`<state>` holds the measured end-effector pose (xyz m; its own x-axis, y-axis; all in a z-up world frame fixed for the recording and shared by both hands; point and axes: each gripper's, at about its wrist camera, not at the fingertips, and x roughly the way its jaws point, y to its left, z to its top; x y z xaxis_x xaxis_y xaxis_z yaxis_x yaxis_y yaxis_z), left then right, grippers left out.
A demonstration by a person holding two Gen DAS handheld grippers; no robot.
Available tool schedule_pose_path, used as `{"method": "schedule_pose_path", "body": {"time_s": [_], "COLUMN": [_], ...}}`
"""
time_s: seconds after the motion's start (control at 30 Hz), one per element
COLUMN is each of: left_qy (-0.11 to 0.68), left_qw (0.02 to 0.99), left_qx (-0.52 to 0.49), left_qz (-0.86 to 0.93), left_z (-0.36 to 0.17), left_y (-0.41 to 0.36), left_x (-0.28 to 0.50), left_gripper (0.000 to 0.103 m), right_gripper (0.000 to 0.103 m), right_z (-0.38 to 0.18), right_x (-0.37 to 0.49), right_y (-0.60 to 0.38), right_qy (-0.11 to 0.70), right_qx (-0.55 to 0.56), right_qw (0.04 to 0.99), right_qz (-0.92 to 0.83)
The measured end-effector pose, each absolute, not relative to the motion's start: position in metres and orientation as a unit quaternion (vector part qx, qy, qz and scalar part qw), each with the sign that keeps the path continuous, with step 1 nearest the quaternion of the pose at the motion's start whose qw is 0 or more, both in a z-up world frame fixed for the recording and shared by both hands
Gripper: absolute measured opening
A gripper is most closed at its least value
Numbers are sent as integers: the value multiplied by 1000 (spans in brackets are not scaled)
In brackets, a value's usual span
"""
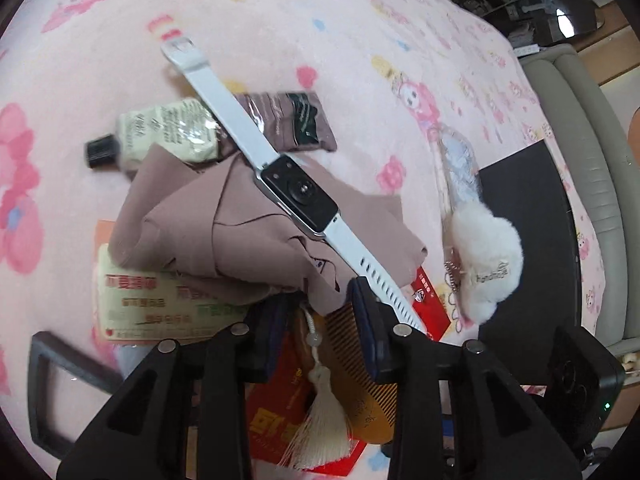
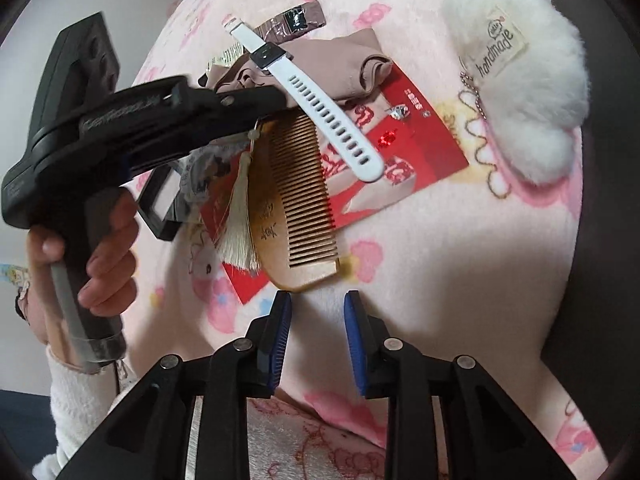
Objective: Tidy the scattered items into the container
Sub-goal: 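Lower the left gripper onto the wooden comb and close on it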
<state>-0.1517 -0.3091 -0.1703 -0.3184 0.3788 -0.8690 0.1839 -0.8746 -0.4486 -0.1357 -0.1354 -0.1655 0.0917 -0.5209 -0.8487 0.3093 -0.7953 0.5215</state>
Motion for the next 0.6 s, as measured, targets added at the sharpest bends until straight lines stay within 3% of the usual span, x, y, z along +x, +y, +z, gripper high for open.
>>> {"method": "schedule_pose_path", "body": {"time_s": [0.2, 0.43, 0.57, 0.6], "left_qy": [-210, -223, -238, -238], "left_qw": [68, 91, 51, 43], "left_qx": [-591, -596, -571, -566], "left_qz": [776, 766, 784, 788], "left_z": [-166, -156, -152, -152], "left_y": [-295, -287, -308, -312], "left_x": [-129, -91, -108, -117], "left_gripper": [13, 12, 32, 33], "right_gripper": [24, 24, 27, 31], "right_z": [-165, -148, -147, -148], "right_x": [-132, -122, -119, -121], "right_y": [-134, -121, -110, -111], "right_qy": [-92, -77, -87, -89], "right_qx": [664, 651, 652, 652], "right_qw": [310, 279, 266, 266], "right_qz": [-674, -702, -704, -704]}}
